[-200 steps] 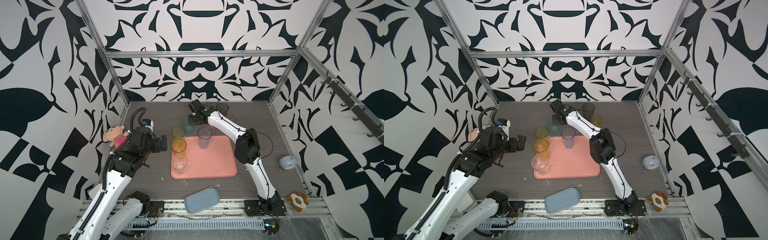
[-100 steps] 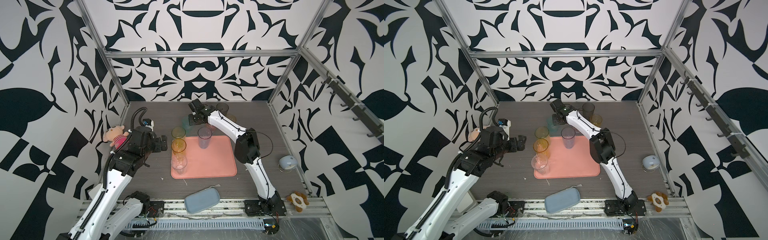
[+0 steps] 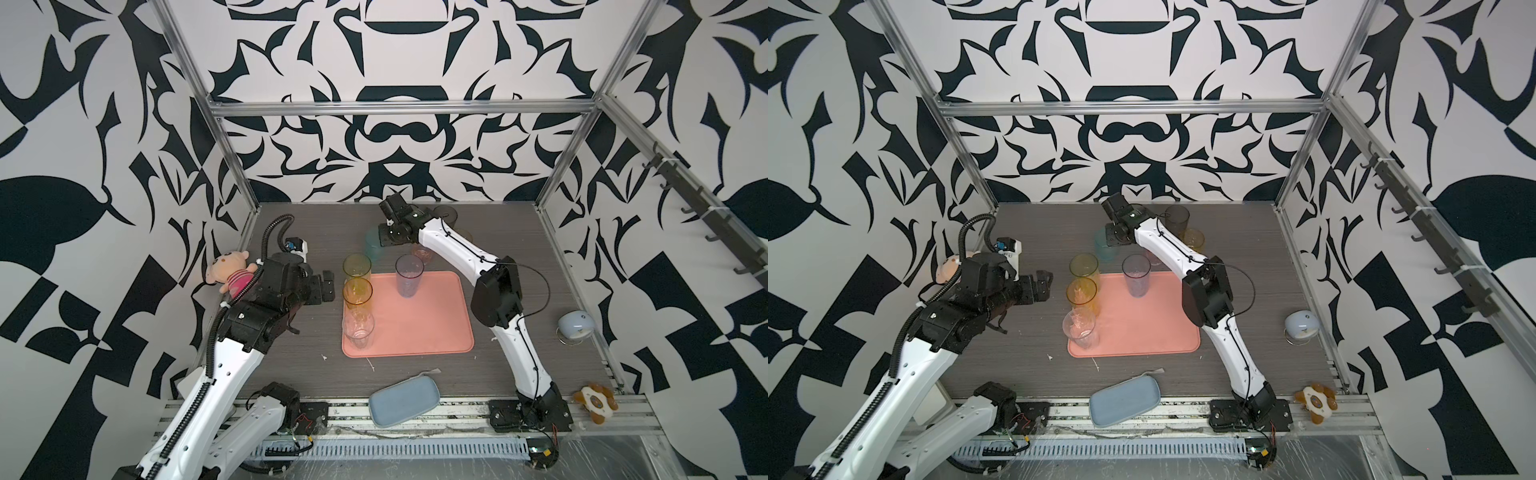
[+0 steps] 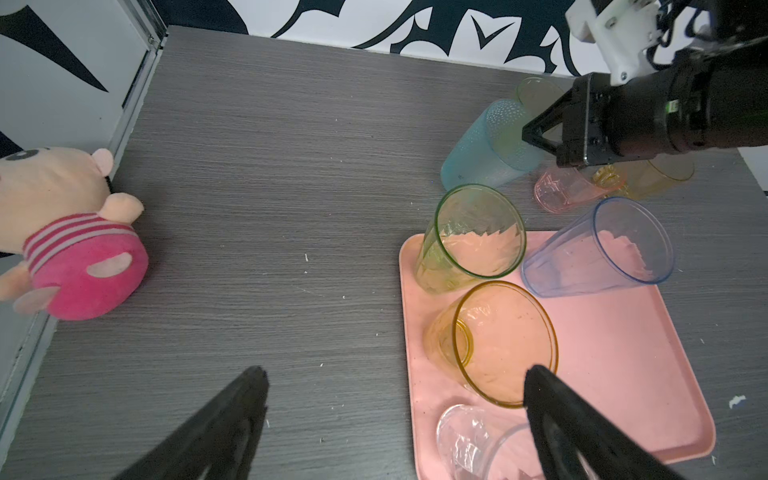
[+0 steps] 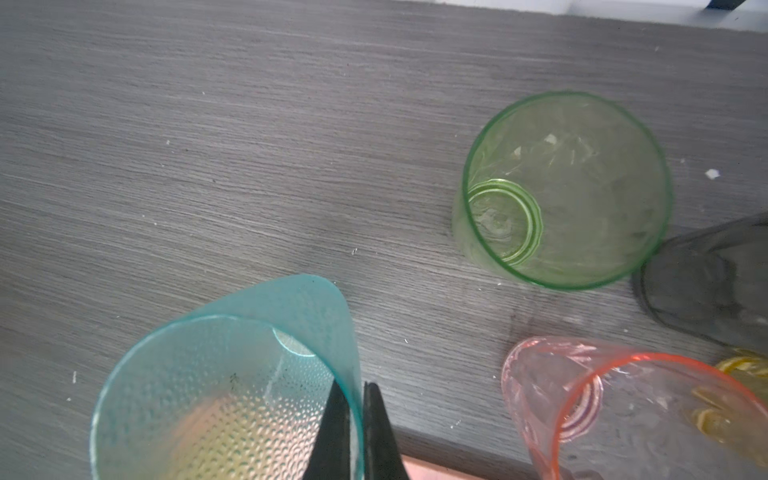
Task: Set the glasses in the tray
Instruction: 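Lower the right gripper and close it on the teal glass rim, then lift the teal glass with the right gripper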
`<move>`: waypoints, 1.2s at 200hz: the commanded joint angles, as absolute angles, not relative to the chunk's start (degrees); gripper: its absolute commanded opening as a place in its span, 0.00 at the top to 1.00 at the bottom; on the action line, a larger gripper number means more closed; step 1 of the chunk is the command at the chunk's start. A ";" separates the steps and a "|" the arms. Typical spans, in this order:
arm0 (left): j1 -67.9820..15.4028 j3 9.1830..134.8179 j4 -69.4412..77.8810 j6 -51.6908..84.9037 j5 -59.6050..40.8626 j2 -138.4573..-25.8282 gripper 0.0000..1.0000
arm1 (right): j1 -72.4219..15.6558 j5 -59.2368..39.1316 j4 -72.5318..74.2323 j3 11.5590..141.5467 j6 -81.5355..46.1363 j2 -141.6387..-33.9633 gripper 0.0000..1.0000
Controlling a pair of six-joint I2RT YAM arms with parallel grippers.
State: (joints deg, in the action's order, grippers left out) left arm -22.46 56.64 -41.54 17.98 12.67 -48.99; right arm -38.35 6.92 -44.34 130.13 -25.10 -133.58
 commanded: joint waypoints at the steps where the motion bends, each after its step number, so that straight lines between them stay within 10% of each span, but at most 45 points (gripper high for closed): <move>1: -22.31 55.98 -41.62 17.67 13.17 -48.51 0.00 | -38.32 8.71 -45.33 132.52 -23.77 -125.71 1.00; 240: -22.25 56.07 -41.58 17.78 14.02 -48.56 0.01 | -38.28 24.48 -32.15 86.78 -12.72 -79.40 1.00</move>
